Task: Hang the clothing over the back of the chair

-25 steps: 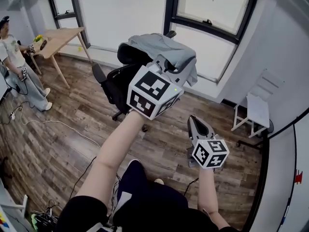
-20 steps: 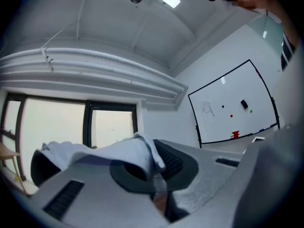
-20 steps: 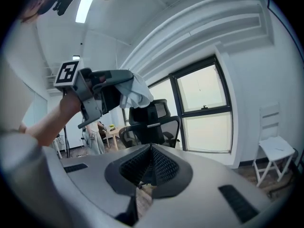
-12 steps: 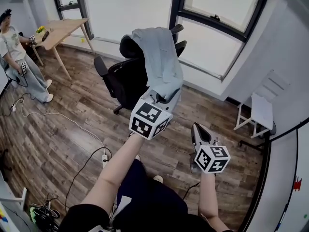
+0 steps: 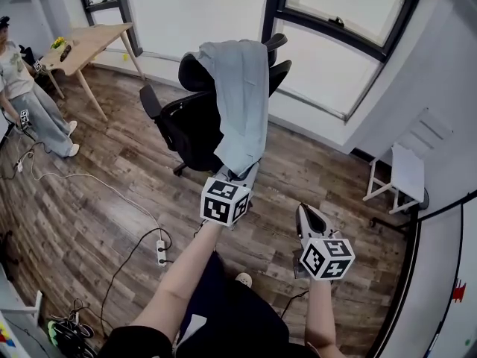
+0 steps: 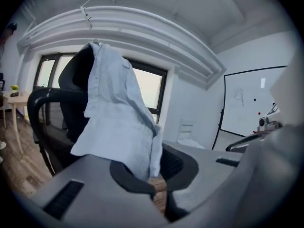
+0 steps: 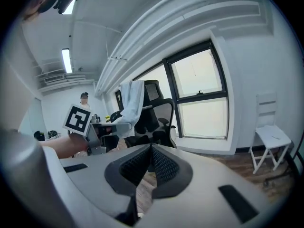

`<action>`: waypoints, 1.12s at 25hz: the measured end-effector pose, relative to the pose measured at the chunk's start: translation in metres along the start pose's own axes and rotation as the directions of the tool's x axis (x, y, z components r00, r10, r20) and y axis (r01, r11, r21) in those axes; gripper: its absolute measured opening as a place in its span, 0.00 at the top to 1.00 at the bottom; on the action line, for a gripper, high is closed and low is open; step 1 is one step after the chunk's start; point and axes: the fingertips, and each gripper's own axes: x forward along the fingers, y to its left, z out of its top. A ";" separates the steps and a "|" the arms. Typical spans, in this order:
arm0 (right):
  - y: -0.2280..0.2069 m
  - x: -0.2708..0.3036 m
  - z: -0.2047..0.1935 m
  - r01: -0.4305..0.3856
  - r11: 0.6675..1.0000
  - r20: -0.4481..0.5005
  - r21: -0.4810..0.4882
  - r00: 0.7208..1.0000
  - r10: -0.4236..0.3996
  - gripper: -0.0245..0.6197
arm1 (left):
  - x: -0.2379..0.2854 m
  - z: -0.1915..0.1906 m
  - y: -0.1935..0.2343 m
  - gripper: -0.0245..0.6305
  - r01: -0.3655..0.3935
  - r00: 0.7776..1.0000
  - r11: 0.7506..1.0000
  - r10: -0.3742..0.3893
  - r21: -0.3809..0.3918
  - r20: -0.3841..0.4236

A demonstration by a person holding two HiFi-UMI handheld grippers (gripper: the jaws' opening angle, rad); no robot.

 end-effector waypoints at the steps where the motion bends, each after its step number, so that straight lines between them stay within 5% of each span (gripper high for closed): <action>1: -0.003 0.002 -0.002 0.003 1.000 -0.007 0.002 1.000 -0.003 0.91 | 0.004 -0.005 0.006 0.94 -0.011 1.000 1.000 0.011 -0.016 -0.003; 11: -0.014 0.043 -0.005 -0.003 1.000 -0.048 0.003 0.999 0.003 0.91 | 0.042 -0.022 0.059 0.91 -0.087 0.996 0.991 0.086 -0.106 -0.013; 19: -0.014 0.066 -0.009 -0.005 1.000 -0.069 0.017 0.998 0.006 0.91 | 0.042 -0.035 0.085 0.46 -0.108 0.994 0.988 0.109 -0.108 0.001; 25: -0.009 0.068 -0.011 -0.006 1.000 -0.071 0.024 0.997 0.008 0.91 | 0.031 -0.035 0.091 0.38 -0.122 0.988 0.986 0.132 -0.117 0.082; 28: -0.008 0.067 -0.014 -0.008 1.000 -0.074 0.027 0.997 0.010 0.91 | 0.021 -0.030 0.090 0.37 -0.111 0.976 0.972 0.146 -0.207 0.159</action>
